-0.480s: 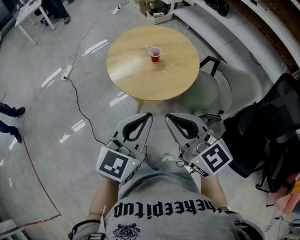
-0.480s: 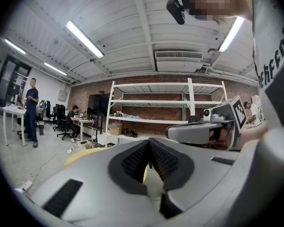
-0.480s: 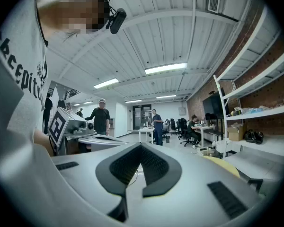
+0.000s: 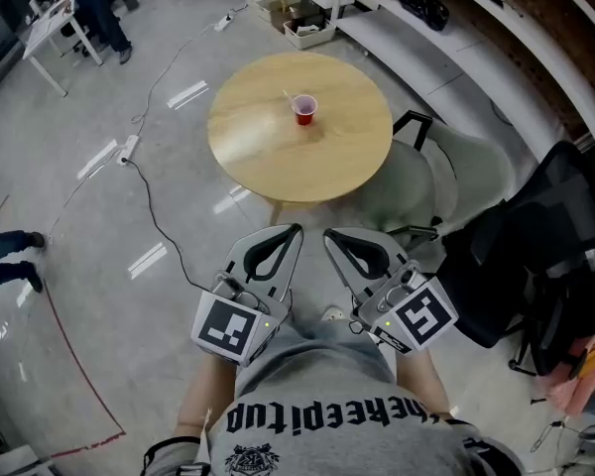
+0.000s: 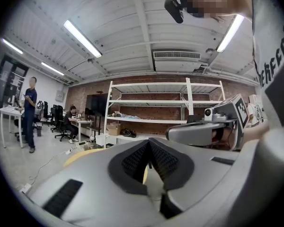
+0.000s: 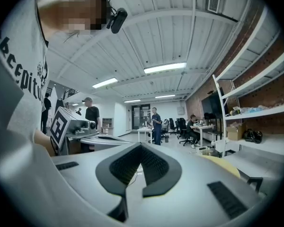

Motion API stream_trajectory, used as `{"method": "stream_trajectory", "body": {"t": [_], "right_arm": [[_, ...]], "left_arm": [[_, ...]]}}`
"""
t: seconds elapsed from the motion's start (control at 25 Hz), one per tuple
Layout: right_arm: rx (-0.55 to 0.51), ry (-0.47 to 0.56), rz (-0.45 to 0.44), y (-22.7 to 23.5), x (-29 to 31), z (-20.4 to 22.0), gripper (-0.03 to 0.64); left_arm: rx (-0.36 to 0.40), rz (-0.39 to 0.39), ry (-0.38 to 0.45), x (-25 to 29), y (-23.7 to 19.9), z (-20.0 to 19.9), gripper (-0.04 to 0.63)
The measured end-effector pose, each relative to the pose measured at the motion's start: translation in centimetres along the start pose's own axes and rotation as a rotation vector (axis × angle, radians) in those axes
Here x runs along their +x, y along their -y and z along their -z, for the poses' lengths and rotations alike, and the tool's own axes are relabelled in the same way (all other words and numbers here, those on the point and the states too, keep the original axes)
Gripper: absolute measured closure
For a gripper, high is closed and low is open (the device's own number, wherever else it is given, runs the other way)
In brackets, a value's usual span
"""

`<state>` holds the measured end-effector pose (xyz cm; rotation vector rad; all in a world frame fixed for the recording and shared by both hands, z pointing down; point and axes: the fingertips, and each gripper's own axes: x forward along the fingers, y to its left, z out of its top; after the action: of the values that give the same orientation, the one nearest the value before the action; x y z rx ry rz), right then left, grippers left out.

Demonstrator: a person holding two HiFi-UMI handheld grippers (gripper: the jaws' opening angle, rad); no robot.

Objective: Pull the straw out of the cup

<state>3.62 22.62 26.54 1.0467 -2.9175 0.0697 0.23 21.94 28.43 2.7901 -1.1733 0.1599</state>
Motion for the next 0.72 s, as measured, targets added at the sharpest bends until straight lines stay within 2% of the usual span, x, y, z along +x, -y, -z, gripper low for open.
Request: {"method": "stream_trajectory", "body": {"t": [0.72], "right_arm": [[0.033, 0.036, 0.062, -0.7, 4.4, -0.3, 0.612]], "left_arm": [[0.005, 0.039, 0.022, -1.7, -4.8, 0.5, 0.569]]}}
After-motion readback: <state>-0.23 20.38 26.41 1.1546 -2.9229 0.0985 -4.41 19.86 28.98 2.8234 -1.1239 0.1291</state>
